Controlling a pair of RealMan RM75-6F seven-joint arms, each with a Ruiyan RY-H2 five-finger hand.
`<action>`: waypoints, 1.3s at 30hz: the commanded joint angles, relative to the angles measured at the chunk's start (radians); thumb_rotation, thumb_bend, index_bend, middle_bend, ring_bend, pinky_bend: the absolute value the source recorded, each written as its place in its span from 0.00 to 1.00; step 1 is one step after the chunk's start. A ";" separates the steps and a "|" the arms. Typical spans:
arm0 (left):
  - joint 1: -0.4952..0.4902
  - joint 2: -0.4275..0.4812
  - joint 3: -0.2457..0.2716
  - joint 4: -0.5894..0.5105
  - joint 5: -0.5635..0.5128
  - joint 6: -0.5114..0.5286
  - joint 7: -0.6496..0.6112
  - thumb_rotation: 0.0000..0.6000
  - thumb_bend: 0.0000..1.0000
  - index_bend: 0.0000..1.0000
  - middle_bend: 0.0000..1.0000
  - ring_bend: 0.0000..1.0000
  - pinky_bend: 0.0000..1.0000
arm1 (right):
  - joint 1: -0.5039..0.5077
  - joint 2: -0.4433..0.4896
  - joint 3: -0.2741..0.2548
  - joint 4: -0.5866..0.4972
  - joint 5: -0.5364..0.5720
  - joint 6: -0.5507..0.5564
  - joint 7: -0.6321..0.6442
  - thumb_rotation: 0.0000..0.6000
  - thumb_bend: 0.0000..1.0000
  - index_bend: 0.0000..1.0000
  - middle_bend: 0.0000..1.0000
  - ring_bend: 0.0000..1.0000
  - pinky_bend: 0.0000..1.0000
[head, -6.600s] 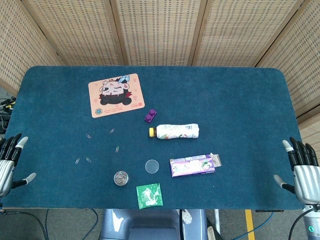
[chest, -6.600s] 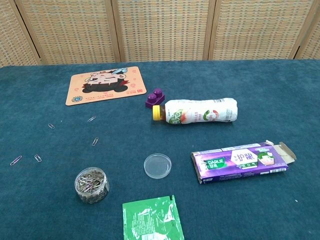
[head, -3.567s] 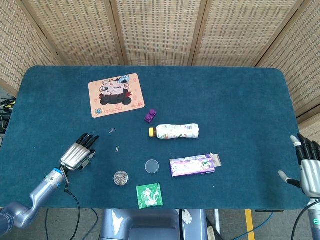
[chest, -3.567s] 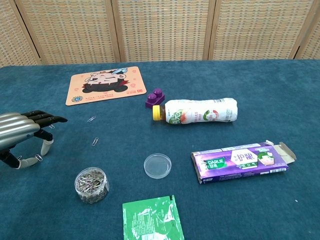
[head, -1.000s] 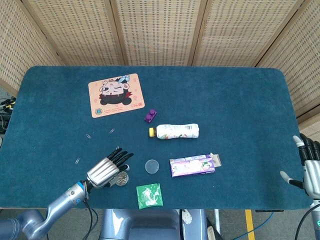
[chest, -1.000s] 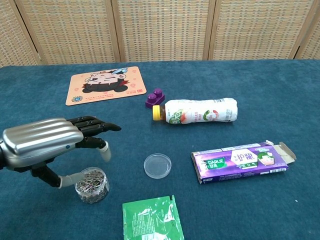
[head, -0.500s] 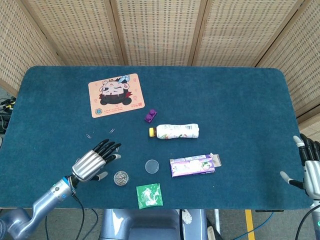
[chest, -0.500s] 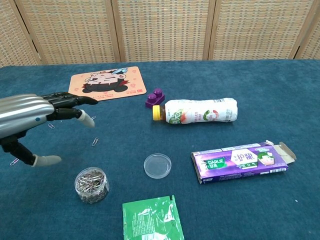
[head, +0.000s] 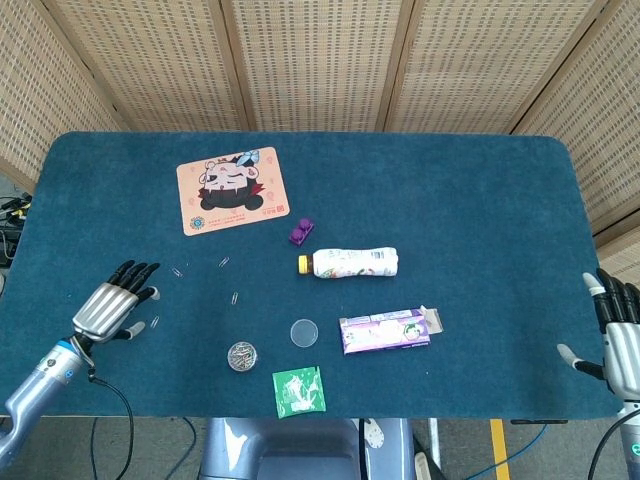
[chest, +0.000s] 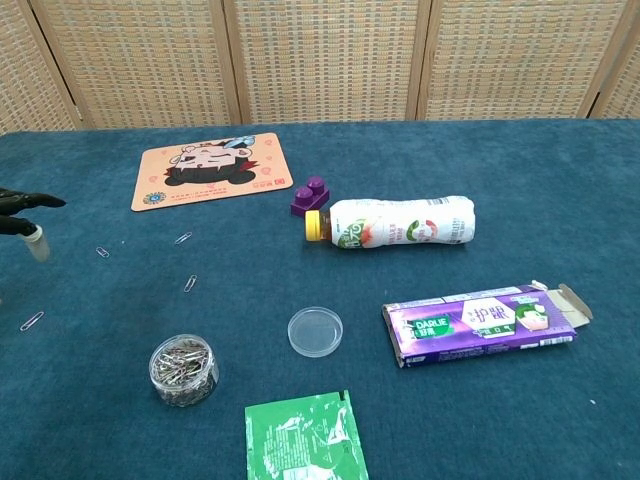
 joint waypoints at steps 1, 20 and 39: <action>0.019 -0.030 0.012 0.063 -0.006 -0.014 -0.040 1.00 0.35 0.38 0.00 0.00 0.00 | 0.000 0.000 -0.001 0.000 -0.001 0.001 0.001 1.00 0.00 0.00 0.00 0.00 0.00; 0.005 -0.046 -0.009 0.028 -0.048 -0.110 0.024 1.00 0.66 0.41 0.00 0.00 0.00 | -0.005 0.013 0.001 -0.004 -0.004 0.008 0.027 1.00 0.00 0.00 0.00 0.00 0.00; 0.001 -0.078 -0.003 0.027 -0.039 -0.135 0.069 1.00 0.66 0.41 0.00 0.00 0.00 | -0.008 0.022 0.004 -0.007 -0.002 0.010 0.045 1.00 0.00 0.00 0.00 0.00 0.00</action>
